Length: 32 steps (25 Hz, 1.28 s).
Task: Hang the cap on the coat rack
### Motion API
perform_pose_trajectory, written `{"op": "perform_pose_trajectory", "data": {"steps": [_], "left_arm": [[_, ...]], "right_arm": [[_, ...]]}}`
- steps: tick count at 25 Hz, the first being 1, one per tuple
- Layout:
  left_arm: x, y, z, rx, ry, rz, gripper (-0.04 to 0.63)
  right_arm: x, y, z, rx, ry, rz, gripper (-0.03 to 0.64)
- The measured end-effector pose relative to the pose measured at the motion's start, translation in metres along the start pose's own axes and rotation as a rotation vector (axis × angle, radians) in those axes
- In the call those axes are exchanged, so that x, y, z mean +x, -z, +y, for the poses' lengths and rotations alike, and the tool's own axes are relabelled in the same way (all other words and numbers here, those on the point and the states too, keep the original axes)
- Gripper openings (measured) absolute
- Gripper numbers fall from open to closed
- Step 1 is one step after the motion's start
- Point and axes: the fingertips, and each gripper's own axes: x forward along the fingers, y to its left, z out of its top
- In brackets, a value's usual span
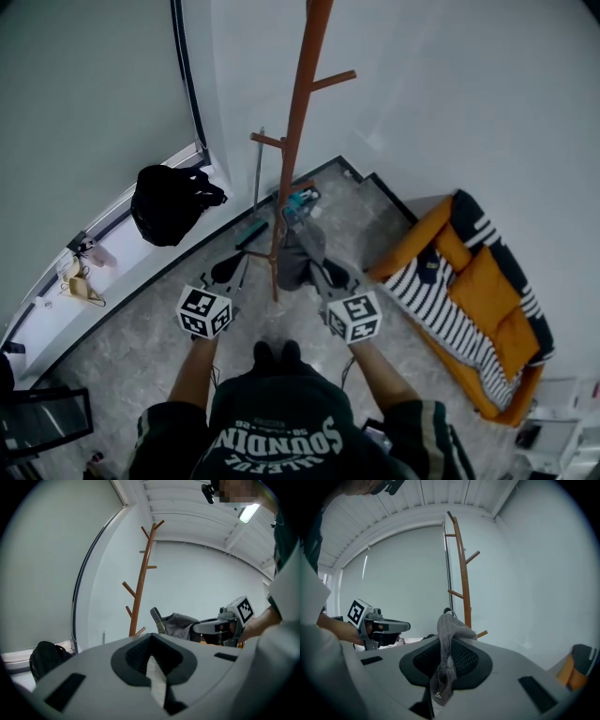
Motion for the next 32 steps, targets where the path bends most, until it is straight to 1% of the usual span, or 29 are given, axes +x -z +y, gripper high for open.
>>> {"op": "perform_pose_trajectory", "data": {"steps": [3,8,16,22,27,32], "left_arm": [[0.006,-0.001,0.002,-0.003,-0.005,0.005,0.000],[0.015,0.003,-0.001,0.000,-0.006,0.020,0.000],[0.025,0.030,-0.015,-0.012,0.011,0.074,0.000],[0.025,0.056,-0.012,-0.032,0.005,0.116,0.000],[0.030,0.066,-0.008,-0.049,0.002,0.125,0.000],[0.041,0.072,-0.016,-0.052,0.012,0.131,0.000]], "right_arm": [[0.003,0.003,-0.002,0.003,-0.013,0.011,0.046],[0.004,0.010,-0.012,0.003,-0.009,0.000,0.046],[-0.002,0.030,-0.018,0.035,0.000,0.020,0.046],[-0.005,0.058,-0.012,0.060,-0.006,0.075,0.046],[-0.004,0.076,-0.014,0.058,0.004,0.106,0.046],[0.001,0.096,-0.018,0.069,0.021,0.145,0.046]]}}
